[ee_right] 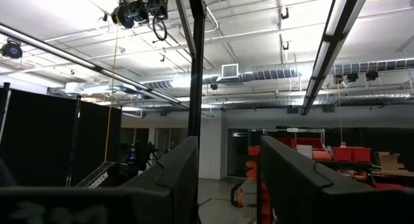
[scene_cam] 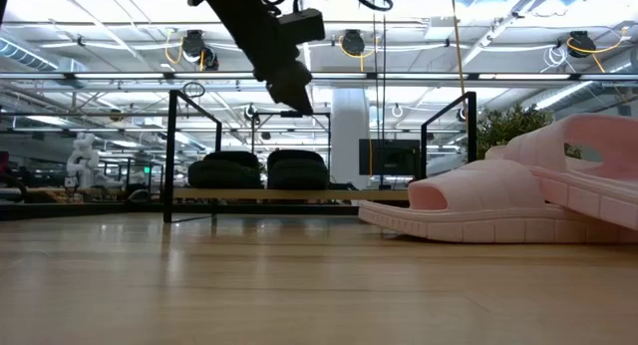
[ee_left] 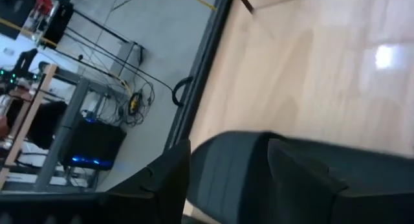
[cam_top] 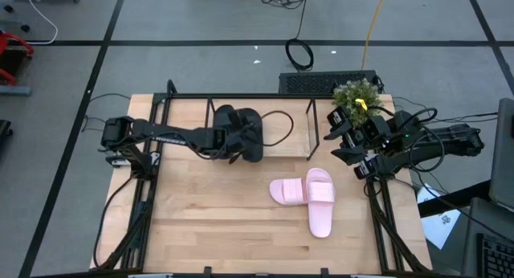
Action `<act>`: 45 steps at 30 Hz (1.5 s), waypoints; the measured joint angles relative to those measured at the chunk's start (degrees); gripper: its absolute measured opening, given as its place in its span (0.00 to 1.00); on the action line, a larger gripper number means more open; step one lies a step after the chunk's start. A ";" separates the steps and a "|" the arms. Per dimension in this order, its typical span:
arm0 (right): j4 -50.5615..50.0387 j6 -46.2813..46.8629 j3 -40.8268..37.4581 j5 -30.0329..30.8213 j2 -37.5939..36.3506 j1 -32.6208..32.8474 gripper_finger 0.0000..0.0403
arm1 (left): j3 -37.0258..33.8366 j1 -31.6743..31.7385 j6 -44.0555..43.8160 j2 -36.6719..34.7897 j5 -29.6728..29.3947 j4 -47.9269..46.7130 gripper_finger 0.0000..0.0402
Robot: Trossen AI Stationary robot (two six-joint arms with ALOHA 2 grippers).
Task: Pick and place slides into the shelf
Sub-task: Adjust the right black slide on the shelf
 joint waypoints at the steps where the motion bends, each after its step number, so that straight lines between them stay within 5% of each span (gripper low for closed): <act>1: -0.01 -0.01 0.00 0.01 0.00 0.00 0.39 | 0.00 -0.09 0.03 0.00 0.03 -0.86 0.53; 45: 0.04 -1.52 0.00 0.22 0.02 -0.02 0.39 | 0.02 4.24 3.00 5.53 0.40 -7.53 0.53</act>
